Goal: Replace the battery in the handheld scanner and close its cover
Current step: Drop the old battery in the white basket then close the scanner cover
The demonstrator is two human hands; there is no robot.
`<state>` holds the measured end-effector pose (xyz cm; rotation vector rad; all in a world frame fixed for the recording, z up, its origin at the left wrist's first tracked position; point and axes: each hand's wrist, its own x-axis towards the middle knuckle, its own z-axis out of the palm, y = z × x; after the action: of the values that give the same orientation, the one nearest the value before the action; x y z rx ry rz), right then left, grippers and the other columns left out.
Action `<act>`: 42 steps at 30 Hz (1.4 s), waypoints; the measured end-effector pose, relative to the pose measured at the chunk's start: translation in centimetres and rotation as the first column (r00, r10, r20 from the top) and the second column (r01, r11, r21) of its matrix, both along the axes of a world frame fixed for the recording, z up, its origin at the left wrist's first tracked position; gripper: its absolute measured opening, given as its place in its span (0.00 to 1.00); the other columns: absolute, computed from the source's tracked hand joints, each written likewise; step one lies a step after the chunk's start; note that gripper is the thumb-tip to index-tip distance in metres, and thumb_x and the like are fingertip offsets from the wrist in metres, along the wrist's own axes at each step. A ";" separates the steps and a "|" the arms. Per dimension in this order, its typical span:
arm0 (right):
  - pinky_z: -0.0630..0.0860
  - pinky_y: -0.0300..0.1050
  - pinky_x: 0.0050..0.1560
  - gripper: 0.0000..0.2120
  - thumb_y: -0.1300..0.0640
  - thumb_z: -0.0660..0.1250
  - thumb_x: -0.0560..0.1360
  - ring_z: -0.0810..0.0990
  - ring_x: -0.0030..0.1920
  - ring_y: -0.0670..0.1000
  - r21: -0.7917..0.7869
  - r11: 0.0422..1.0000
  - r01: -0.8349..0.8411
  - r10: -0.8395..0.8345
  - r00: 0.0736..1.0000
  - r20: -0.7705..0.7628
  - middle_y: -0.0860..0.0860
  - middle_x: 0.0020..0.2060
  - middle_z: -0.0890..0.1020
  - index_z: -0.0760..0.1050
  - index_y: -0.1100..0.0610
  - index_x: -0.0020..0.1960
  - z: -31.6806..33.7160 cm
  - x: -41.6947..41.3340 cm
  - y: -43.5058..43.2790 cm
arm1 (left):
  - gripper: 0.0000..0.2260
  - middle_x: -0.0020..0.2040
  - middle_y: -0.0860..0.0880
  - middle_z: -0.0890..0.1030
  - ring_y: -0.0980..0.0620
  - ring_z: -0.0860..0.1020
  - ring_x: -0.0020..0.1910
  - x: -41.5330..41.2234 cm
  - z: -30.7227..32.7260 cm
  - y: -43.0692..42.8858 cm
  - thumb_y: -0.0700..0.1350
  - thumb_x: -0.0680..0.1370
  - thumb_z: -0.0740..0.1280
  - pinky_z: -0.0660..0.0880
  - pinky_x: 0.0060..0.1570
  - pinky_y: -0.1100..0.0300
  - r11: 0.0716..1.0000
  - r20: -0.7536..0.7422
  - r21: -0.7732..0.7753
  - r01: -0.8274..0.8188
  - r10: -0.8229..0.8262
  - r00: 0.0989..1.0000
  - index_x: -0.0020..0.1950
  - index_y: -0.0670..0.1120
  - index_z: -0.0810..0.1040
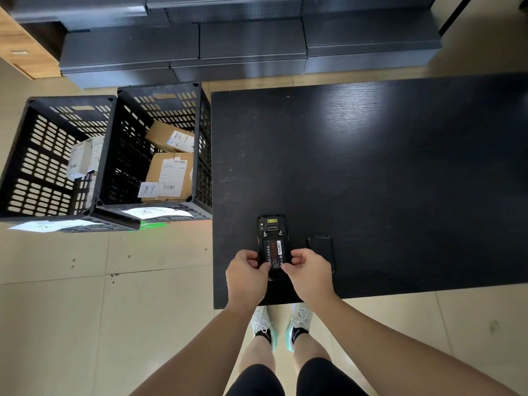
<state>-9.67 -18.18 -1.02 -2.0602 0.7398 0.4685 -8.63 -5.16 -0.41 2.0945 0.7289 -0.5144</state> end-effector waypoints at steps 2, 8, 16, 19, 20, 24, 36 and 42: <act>0.76 0.37 0.47 0.17 0.57 0.76 0.70 0.83 0.44 0.49 -0.004 1.000 -0.001 0.000 1.000 -0.015 0.50 0.44 0.84 0.81 0.57 0.58 -0.1 0.0 0.0 | 0.15 0.44 0.51 0.81 0.53 0.79 0.44 0.0 -0.2 0.1 0.45 0.72 0.75 0.69 0.43 0.66 0.999 -0.008 0.000 0.033 -0.033 0.999 0.57 0.45 0.79; 0.73 0.31 0.40 0.16 0.56 0.76 0.70 0.81 0.42 0.46 -0.010 1.000 0.005 -0.006 0.999 -0.040 0.49 0.43 0.83 0.81 0.58 0.56 -0.8 0.3 0.0 | 0.15 0.41 0.53 0.79 0.54 0.78 0.42 0.3 -0.9 0.1 0.42 0.72 0.75 0.66 0.37 0.72 0.997 -0.025 0.003 0.072 -0.072 0.997 0.58 0.43 0.80; 0.70 0.28 0.39 0.13 0.55 0.73 0.72 0.81 0.42 0.45 -0.028 1.000 -0.005 0.004 1.000 -0.022 0.46 0.40 0.83 0.81 0.56 0.56 -0.2 0.3 -0.5 | 0.14 0.48 0.48 0.80 0.52 0.76 0.45 0.0 0.1 -1.0 0.39 0.72 0.74 0.68 0.46 0.64 0.997 0.034 0.071 0.028 -0.031 0.999 0.57 0.43 0.79; 0.76 0.39 0.51 0.12 0.57 0.68 0.75 0.82 0.48 0.49 -0.102 0.993 0.056 -0.055 0.998 0.014 0.47 0.43 0.85 0.82 0.55 0.57 0.5 -0.1 -2.7 | 0.10 0.51 0.48 0.80 0.55 0.77 0.45 -0.7 1.2 -3.3 0.39 0.75 0.71 0.67 0.42 0.72 0.994 0.134 0.075 0.080 -0.090 0.987 0.56 0.44 0.81; 0.76 0.41 0.54 0.12 0.58 0.67 0.75 0.82 0.50 0.51 -0.137 0.986 0.093 -0.091 0.996 0.023 0.49 0.45 0.85 0.81 0.56 0.58 0.7 -0.4 -3.9 | 0.10 0.50 0.48 0.81 0.56 0.77 0.44 -0.9 1.5 -4.5 0.39 0.76 0.70 0.67 0.41 0.74 0.992 0.149 0.047 0.121 -0.126 0.981 0.57 0.44 0.81; 0.76 0.47 0.58 0.17 0.56 0.66 0.77 0.80 0.56 0.53 -0.168 0.979 0.119 -0.130 0.990 -0.054 0.52 0.53 0.84 0.77 0.56 0.65 0.3 -1.2 -8.0 | 0.16 0.59 0.46 0.80 0.54 0.77 0.53 -1.3 1.8 -9.5 0.40 0.79 0.66 0.68 0.50 0.69 0.967 0.058 -0.095 0.236 -0.231 0.971 0.67 0.42 0.76; 0.78 0.52 0.58 0.20 0.53 0.69 0.75 0.81 0.55 0.52 0.006 0.992 0.127 -0.125 0.984 -0.128 0.51 0.56 0.83 0.77 0.55 0.66 -1.0 -1.3 -8.5 | 0.24 0.72 0.45 0.63 0.46 0.70 0.67 -1.7 -0.5 -12.1 0.42 0.83 0.61 0.68 0.59 0.63 0.975 -0.142 -0.190 0.112 -0.140 0.980 0.78 0.41 0.62; 0.81 0.50 0.53 0.16 0.54 0.76 0.71 0.82 0.46 0.47 0.104 0.939 0.327 -0.313 0.941 -0.131 0.47 0.44 0.84 0.81 0.56 0.58 -0.3 -1.1 -8.9 | 0.18 0.64 0.47 0.74 0.49 0.78 0.58 -1.7 -0.3 -12.1 0.44 0.78 0.68 0.77 0.59 0.54 0.968 -0.126 -0.213 -0.132 0.106 0.986 0.68 0.45 0.74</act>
<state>-10.73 -27.07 -1.34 -1.7648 1.0659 0.4344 -10.29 -17.26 -0.73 1.8144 0.8187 -0.6226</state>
